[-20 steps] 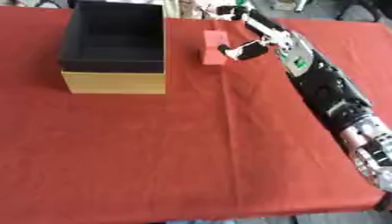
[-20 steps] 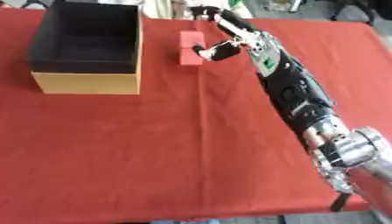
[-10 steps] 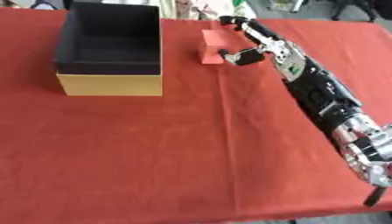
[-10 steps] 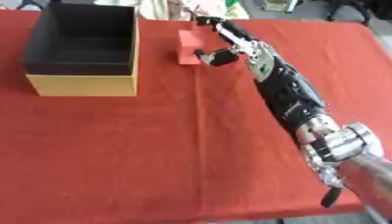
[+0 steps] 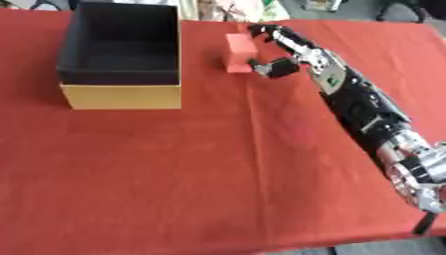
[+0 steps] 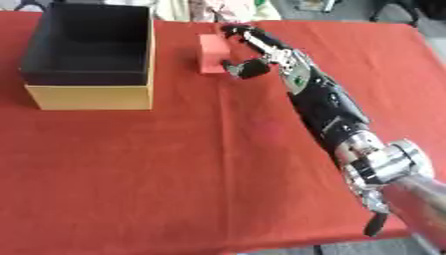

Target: Pick up objects on the table and place them in the box.

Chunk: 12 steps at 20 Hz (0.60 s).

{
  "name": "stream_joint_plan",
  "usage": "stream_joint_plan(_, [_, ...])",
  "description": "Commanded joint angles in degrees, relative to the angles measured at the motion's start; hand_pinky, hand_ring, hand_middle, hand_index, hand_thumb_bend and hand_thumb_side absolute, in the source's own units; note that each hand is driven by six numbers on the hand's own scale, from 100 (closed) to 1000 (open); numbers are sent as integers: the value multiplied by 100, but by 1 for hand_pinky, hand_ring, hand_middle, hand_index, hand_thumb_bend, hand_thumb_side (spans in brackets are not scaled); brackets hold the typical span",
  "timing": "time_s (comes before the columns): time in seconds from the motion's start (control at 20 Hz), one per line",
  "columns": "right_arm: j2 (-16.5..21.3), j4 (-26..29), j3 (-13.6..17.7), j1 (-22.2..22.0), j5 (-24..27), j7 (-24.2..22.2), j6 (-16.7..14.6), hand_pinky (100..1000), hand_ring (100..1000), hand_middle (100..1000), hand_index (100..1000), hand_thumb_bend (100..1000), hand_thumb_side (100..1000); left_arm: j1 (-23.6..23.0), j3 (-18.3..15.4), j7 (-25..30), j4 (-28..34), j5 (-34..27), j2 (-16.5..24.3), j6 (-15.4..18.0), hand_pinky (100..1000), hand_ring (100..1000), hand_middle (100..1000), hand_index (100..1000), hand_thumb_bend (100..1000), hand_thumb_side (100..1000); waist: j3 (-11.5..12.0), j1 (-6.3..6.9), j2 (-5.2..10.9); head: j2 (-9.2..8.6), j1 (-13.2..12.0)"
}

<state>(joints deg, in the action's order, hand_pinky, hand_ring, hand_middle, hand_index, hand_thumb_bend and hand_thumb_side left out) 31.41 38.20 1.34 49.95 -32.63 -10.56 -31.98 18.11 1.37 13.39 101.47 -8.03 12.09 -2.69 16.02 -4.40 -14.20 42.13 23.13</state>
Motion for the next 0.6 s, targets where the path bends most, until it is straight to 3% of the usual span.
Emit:
stream_joint_plan(0.05, [71, 125, -21, 118, 58, -49, -12, 863, 987, 709, 907, 188, 200, 59, -13, 21, 88, -31, 70, 14, 885, 998, 912, 914, 100, 397, -16, 36, 78, -66, 35])
stream_joint_plan(0.2, [45, 168, -26, 114, 47, 9, -2, 853, 965, 636, 847, 166, 151, 56, -16, 23, 89, -29, 66, 12, 885, 998, 912, 914, 100, 398, -23, 34, 76, -67, 45])
stream_joint_plan(0.25, [41, 187, -19, 114, 43, 66, 2, 837, 939, 563, 771, 137, 100, 55, -18, 23, 89, -29, 65, 11, 885, 999, 913, 914, 100, 398, -30, 34, 76, -71, 46])
stream_joint_plan(0.45, [36, 304, 15, 109, 26, 550, 30, 793, 870, 434, 636, 100, 100, 50, -23, 20, 89, -30, 61, 4, 885, 999, 913, 914, 100, 401, -56, 30, 79, -79, 48])
stream_joint_plan(0.6, [36, 414, 17, 102, 46, 1029, 73, 776, 846, 391, 592, 100, 100, 43, -26, 19, 89, -28, 60, -3, 885, 999, 913, 914, 100, 403, -72, 23, 86, -79, 45])
